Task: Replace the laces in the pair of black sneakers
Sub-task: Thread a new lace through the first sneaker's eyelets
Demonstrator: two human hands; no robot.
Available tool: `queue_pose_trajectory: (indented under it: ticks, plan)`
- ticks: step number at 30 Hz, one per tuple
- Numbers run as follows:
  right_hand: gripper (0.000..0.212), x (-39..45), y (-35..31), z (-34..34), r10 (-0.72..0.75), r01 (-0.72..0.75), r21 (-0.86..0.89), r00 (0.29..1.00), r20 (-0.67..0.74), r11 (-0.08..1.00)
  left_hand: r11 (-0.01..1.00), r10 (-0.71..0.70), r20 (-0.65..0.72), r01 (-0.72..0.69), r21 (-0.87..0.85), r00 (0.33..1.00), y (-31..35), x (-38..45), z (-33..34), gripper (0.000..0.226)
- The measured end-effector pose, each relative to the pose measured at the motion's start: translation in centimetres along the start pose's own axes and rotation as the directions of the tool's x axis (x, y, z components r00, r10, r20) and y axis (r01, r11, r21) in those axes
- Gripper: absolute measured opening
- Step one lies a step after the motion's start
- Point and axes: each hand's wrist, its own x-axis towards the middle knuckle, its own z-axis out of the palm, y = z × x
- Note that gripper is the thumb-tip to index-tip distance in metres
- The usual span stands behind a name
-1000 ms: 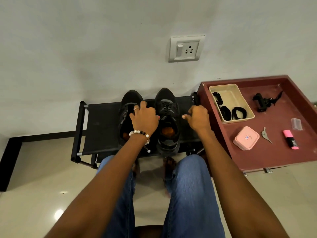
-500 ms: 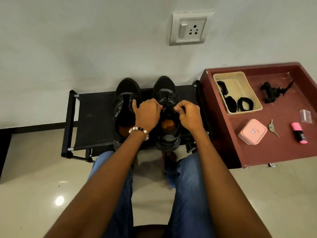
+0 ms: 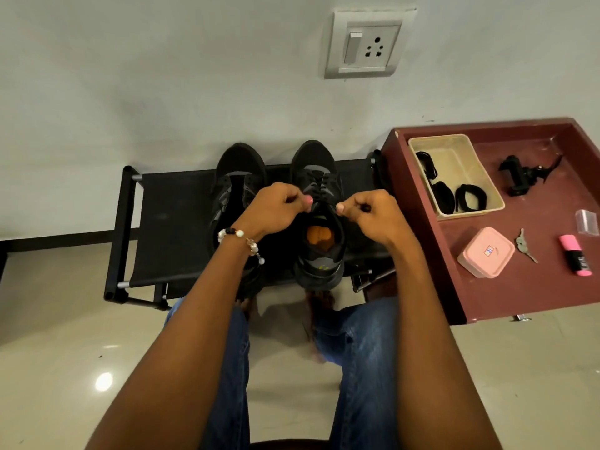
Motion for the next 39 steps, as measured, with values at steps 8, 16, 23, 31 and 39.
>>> queue_pose_trajectory:
  ticks: [8, 16, 23, 31, 39]
  plan:
    - [0.021, 1.8, -2.8, 0.7, 0.125, -0.058, 0.874, 0.992, -0.003, 0.482, 0.497, -0.094, -0.057, -0.003, -0.868, 0.994, 2.2, 1.0, 0.4, 0.027]
    - [0.024, 2.8, -3.3, 2.1, 0.129, -0.018, 0.938, 0.991, -0.028, 0.345, 0.426, -0.160, -0.171, -0.089, -0.900, 0.972, 2.1, 2.8, 2.6, 0.019]
    - [0.018, 2.7, -2.9, 2.7, 0.156, 0.037, 0.894, 0.981, -0.118, 0.447, 0.585, -0.117, -0.328, -0.202, -0.785, 0.937, 1.9, 2.7, 2.9, 0.017]
    - [0.012, 3.0, -2.8, 3.2, 0.282, 0.004, 0.915, 0.951, -0.129, 0.403, 0.600, -0.250, -0.324, -0.116, -0.791, 0.912, 2.0, 2.8, 3.1, 0.034]
    - [0.017, 3.0, -2.9, 3.6, 0.243, -0.029, 0.845, 0.963, -0.121, 0.534, 0.568, -0.142, -0.215, -0.098, -0.817, 0.966, 2.1, 2.8, 3.0, 0.013]
